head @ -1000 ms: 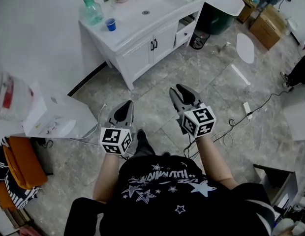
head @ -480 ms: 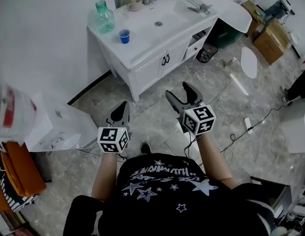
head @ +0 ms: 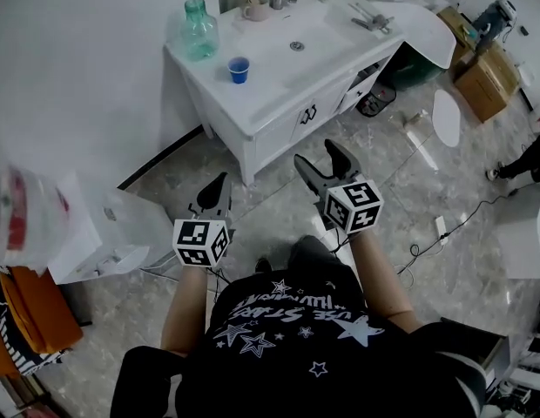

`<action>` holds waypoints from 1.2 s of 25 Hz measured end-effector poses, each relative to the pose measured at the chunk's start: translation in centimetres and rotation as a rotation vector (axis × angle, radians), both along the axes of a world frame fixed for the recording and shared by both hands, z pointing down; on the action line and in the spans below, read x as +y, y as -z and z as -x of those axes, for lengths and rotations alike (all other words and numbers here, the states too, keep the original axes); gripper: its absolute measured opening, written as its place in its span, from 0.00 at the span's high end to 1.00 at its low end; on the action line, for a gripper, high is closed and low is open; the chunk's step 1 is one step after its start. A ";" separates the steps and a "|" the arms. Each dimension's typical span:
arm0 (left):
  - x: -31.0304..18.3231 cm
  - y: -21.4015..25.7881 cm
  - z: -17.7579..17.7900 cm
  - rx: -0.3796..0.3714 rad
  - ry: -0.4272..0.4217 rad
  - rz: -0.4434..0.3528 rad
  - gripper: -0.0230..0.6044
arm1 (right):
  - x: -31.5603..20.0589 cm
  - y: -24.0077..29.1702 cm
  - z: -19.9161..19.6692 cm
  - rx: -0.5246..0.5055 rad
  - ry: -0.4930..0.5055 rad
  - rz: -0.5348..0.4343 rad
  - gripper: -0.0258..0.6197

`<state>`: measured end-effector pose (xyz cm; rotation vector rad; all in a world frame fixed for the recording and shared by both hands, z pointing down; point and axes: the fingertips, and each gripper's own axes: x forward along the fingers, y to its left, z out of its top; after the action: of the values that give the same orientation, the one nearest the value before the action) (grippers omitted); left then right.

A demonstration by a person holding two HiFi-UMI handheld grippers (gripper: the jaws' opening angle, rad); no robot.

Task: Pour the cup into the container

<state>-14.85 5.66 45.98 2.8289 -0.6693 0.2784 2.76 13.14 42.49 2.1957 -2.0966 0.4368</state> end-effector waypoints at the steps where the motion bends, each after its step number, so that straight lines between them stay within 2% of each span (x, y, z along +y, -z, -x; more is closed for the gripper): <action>1: -0.3 -0.2 -0.1 0.000 0.003 0.004 0.95 | -0.5 -0.1 -0.2 0.003 0.004 0.003 0.45; 8: -4.3 -1.5 -0.6 -0.022 0.082 0.017 0.95 | -6.1 -1.6 -3.0 0.012 0.059 0.010 0.45; 15: -10.4 -2.0 -3.6 -0.059 0.215 0.018 0.95 | -14.6 -3.2 -7.1 0.014 0.189 0.029 0.46; 21: -14.5 -1.9 -6.9 -0.086 0.307 0.028 0.95 | -21.6 -4.3 -9.4 0.049 0.334 0.045 0.46; 30: -19.4 -2.7 -9.4 -0.128 0.439 0.039 0.95 | -28.6 -7.8 -9.8 0.127 0.566 0.104 0.46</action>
<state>-5.42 -13.71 48.70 2.5534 -1.2664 0.3875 12.59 -15.49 50.33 1.4352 -2.4172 0.3327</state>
